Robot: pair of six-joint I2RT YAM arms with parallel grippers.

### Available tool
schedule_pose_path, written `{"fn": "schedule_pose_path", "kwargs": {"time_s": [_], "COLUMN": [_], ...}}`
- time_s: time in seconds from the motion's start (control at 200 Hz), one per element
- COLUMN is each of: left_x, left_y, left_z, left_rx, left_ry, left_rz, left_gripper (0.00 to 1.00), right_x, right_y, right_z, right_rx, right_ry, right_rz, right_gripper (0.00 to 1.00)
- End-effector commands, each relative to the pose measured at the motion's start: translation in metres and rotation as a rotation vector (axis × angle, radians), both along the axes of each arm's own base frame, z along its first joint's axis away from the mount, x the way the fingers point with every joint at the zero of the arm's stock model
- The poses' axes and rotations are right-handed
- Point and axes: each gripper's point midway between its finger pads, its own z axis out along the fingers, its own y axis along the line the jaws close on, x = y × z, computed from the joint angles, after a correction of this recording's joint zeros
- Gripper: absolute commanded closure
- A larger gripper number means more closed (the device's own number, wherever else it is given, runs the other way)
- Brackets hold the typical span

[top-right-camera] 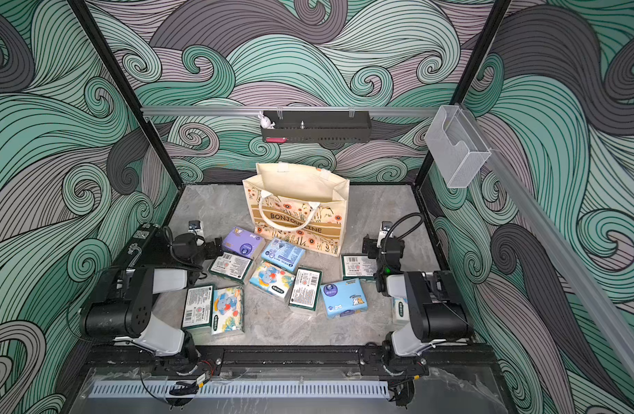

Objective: Put tissues into the canvas bag
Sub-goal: Adjust the pack of facial tissues at the center of the board.

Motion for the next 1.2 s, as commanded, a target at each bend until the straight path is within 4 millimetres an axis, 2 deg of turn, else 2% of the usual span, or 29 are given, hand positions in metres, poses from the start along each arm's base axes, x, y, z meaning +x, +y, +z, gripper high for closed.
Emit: {"fn": "schedule_pose_path", "kwargs": {"time_s": [0.0,0.56,0.59,0.635,0.711,1.196], "left_x": [0.007,0.007,0.007,0.007,0.007,0.007], "left_y": [-0.002,-0.002,-0.002,-0.002,-0.002,0.000], "left_z": [0.015,0.015,0.015,0.015,0.015,0.014], "left_rx": [-0.006,-0.006,-0.006,-0.006,-0.006,-0.008], "left_ry": [-0.041,-0.040,-0.041,-0.041,-0.040,-0.036], "left_rz": [-0.009,-0.009,-0.009,-0.009,-0.009,-0.003], "left_gripper": [0.01,0.01,0.01,0.01,0.02,0.01], "right_x": [0.003,0.003,0.003,0.001,-0.005,-0.001], "right_y": [0.001,0.002,0.009,0.028,0.034,0.033], "right_z": [0.006,0.007,0.007,0.008,0.011,0.008], "right_rx": [0.014,0.004,-0.008,-0.021,-0.038,-0.026], "right_ry": [-0.022,-0.024,-0.023,-0.034,-0.066,-0.042], "right_rz": [0.005,0.009,0.040,0.150,0.179,0.177], "right_gripper": [0.01,0.01,0.01,0.01,0.01,0.01]}}
